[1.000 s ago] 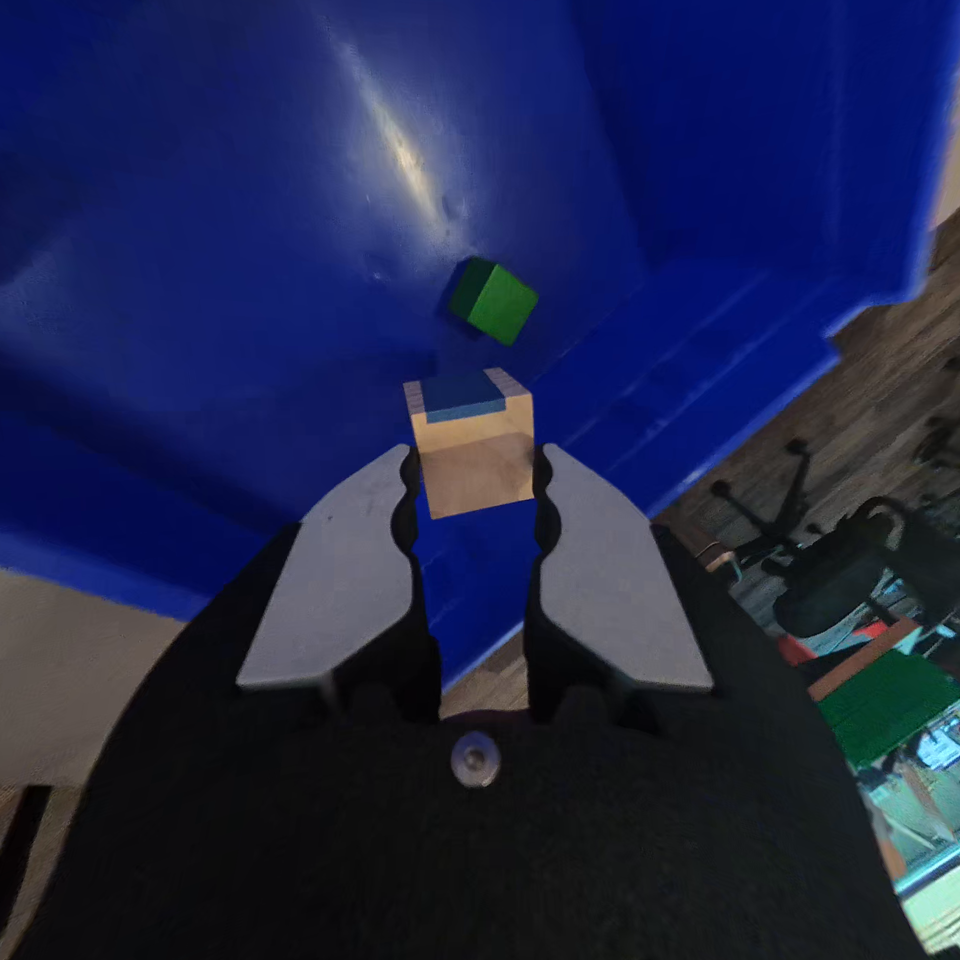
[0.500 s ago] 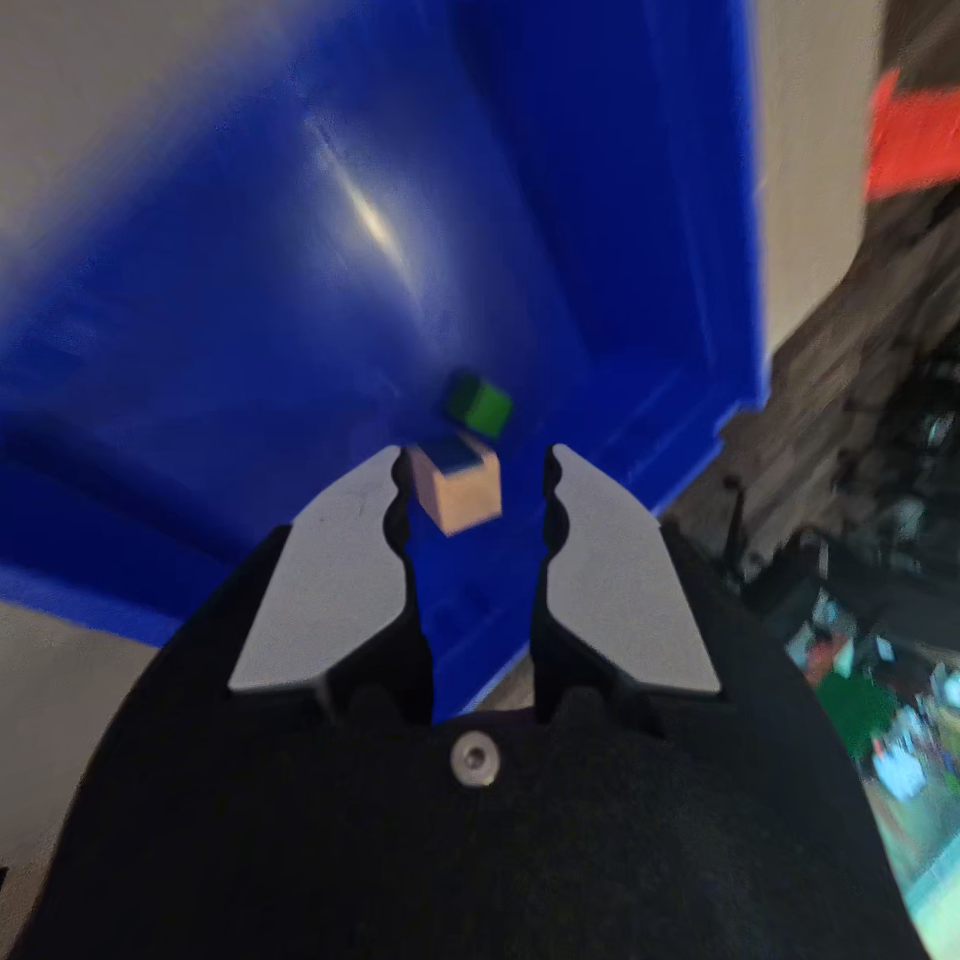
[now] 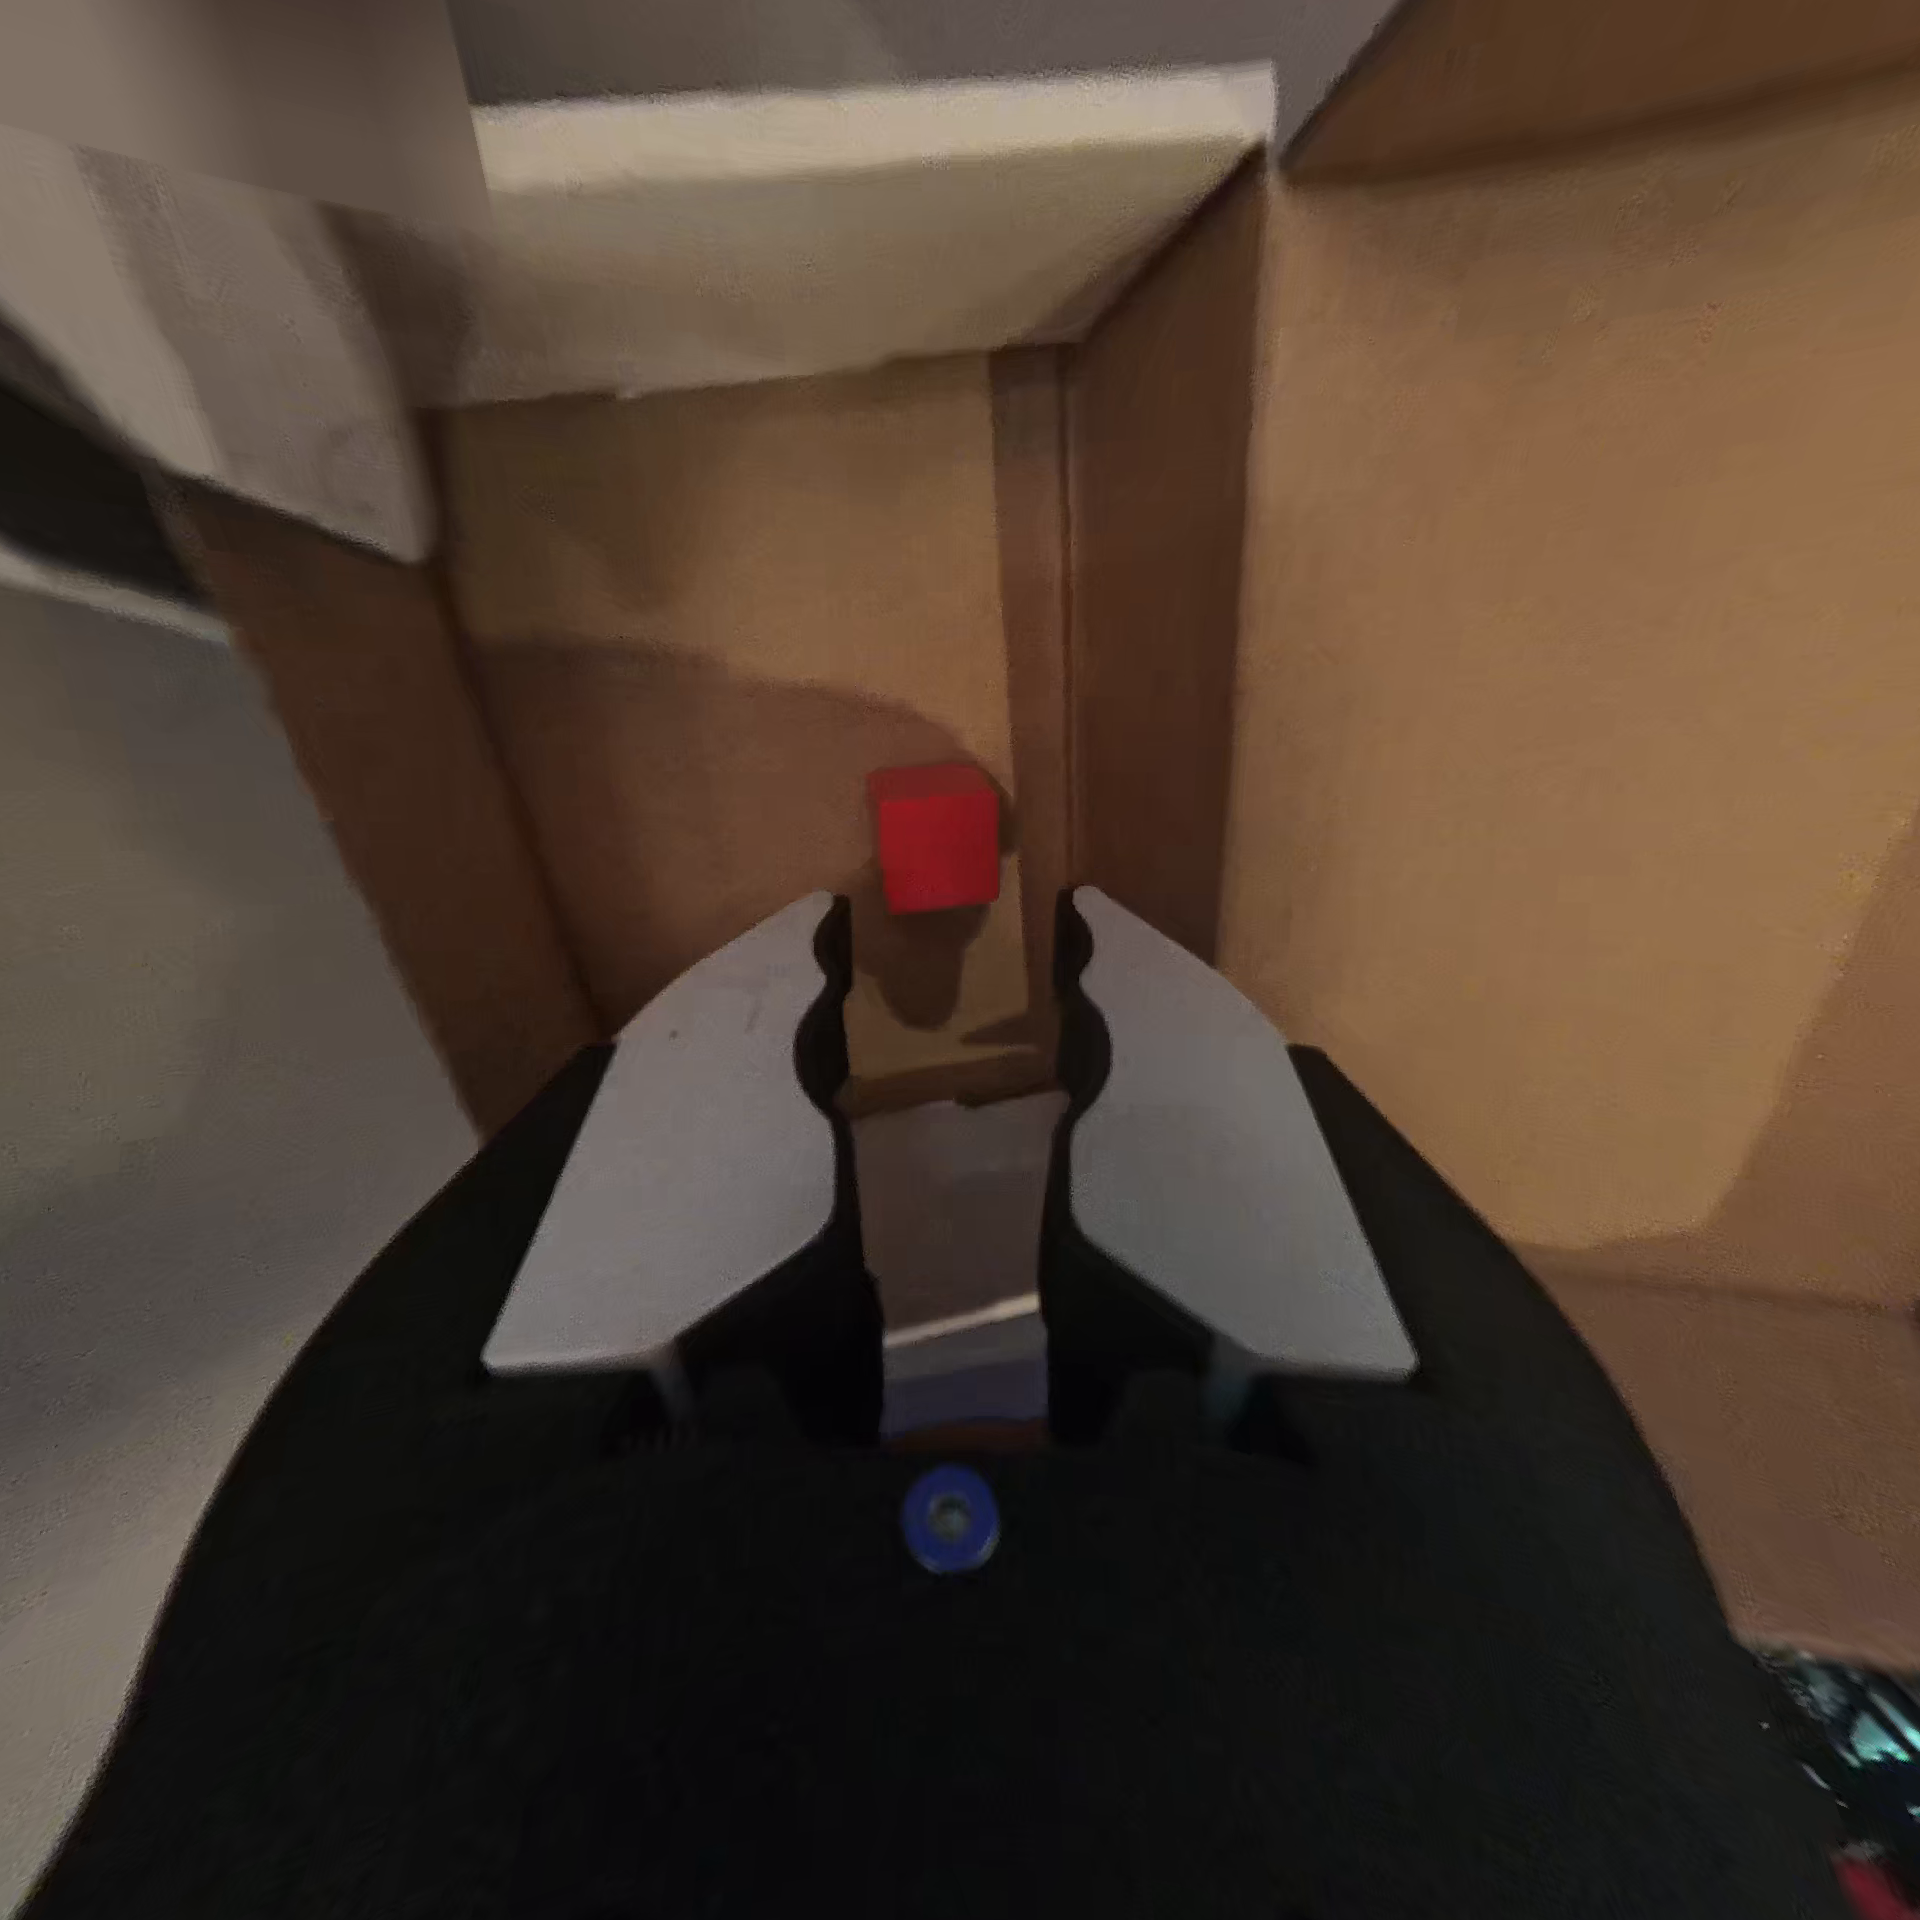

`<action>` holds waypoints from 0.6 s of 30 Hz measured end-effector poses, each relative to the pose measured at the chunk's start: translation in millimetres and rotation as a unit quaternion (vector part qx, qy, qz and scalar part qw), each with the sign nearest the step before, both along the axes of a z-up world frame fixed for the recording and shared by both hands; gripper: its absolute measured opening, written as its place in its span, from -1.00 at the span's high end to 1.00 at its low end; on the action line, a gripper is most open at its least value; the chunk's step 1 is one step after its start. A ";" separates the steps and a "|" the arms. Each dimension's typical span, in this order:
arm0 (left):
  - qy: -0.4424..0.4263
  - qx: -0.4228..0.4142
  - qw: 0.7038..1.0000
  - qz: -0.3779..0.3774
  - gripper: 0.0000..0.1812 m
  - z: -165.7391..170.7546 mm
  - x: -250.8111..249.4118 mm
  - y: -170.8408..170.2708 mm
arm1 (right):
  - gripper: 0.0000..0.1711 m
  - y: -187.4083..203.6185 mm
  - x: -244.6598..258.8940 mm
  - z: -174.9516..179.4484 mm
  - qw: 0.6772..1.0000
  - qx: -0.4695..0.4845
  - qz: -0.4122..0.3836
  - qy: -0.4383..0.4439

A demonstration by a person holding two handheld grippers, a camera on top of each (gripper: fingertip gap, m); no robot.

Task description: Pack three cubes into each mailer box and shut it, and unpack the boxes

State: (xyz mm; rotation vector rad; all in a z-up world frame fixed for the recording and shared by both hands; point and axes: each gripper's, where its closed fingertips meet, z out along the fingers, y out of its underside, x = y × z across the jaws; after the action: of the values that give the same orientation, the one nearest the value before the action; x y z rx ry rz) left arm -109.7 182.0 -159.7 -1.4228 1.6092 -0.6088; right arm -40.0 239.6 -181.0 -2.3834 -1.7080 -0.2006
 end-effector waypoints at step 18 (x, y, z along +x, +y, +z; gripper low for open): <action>0.006 0.016 1.000 0.001 0.85 -0.5 -0.1 0.6 | 0.74 -95.1 244.9 123.6 0.860 0.153 -0.487 -0.012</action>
State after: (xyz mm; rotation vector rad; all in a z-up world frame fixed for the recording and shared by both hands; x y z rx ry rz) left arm -109.8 182.6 -160.2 -1.4079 1.6195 -0.5725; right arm 204.8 144.5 -57.4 -2.7240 -0.2699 -0.5853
